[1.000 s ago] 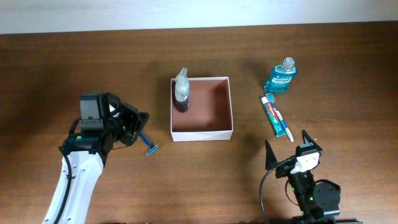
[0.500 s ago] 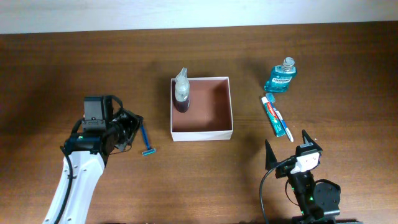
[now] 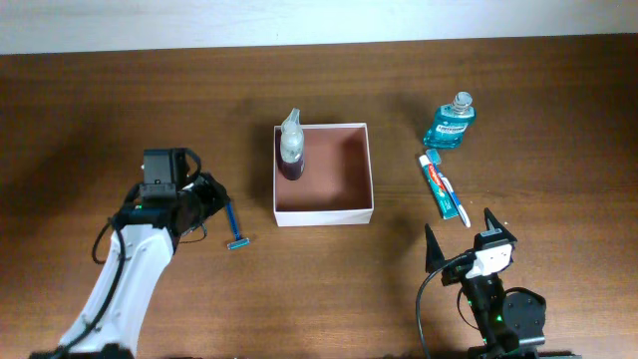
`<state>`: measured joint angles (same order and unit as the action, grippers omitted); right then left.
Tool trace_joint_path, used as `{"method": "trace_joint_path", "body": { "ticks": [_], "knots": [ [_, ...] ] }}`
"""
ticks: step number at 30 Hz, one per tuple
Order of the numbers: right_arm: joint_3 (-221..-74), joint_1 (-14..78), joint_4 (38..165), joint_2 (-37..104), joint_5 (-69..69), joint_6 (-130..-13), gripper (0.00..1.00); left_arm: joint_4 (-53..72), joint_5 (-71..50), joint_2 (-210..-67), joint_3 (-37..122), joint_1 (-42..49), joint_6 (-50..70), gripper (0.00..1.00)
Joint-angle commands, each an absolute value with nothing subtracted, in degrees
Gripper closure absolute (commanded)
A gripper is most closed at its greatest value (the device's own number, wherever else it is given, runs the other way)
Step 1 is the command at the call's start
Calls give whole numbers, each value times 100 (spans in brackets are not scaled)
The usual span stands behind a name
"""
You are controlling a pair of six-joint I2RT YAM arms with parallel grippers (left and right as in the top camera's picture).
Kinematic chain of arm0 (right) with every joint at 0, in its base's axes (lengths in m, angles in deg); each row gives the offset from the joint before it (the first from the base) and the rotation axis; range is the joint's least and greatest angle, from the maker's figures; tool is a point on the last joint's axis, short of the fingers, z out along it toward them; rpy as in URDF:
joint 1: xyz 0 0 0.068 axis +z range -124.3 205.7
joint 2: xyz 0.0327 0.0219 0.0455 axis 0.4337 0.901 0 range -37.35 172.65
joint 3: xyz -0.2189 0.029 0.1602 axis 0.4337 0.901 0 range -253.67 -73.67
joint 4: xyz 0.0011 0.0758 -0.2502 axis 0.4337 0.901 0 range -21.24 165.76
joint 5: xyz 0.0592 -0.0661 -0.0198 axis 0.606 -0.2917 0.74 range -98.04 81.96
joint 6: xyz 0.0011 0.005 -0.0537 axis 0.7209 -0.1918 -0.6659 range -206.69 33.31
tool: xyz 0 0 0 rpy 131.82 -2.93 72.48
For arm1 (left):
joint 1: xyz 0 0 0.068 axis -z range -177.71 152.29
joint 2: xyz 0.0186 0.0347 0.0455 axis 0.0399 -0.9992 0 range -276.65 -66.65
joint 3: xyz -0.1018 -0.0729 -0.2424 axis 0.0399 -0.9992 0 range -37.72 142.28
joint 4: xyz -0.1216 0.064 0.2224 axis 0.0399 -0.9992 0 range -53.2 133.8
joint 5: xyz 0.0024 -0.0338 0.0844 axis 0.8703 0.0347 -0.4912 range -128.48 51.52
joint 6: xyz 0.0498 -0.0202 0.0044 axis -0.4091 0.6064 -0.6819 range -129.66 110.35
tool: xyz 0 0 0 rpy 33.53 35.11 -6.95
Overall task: Pack container
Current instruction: 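Lower the left gripper and close it on the blue razor handle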
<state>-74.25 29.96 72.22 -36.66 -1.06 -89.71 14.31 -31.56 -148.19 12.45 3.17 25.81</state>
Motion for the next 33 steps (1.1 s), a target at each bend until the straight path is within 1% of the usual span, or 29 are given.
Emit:
{"method": "trace_joint_path", "body": {
  "ticks": [1, 5, 9, 12, 13, 22, 23, 24, 33],
  "knots": [
    [-7399, 2972, 7251, -3699, -99, -8967, 1, 1599, -3228, -15147, 1229, 498, 1827, 47],
    [-7399, 2972, 7248, -3699, -97, -8969, 1, 1909, -3234, -15484, 1227, 861, 1379, 47],
    [-7399, 2972, 7248, -3699, -97, -8969, 1, 2042, -3481, -15704, 1227, 1056, 1339, 47],
    [-7399, 2972, 7248, -3699, -99, -8969, 2, 1977, -3954, -15862, 1227, 1086, 1342, 56],
    [-7399, 2972, 7251, -3699, -97, -8969, 1, 1949, -4030, -15884, 1227, 1086, 1342, 57],
    [-7399, 2972, 7248, -3699, -99, -8967, 1, 1911, -4067, -15945, 1223, 1086, 1429, 57],
    [-7399, 2972, 7251, -3699, -97, -8967, 1, 1909, -4067, -15962, 1221, 1089, 1429, 57],
    [-7399, 2972, 7251, -3699, -97, -8967, 2, 1911, -4067, -15988, 1214, 1086, 1429, 44],
    [-7399, 2972, 7248, -3699, -97, -8969, 1, 1914, -4091, -16402, 1212, 1086, 1663, 43]
  ]
}}
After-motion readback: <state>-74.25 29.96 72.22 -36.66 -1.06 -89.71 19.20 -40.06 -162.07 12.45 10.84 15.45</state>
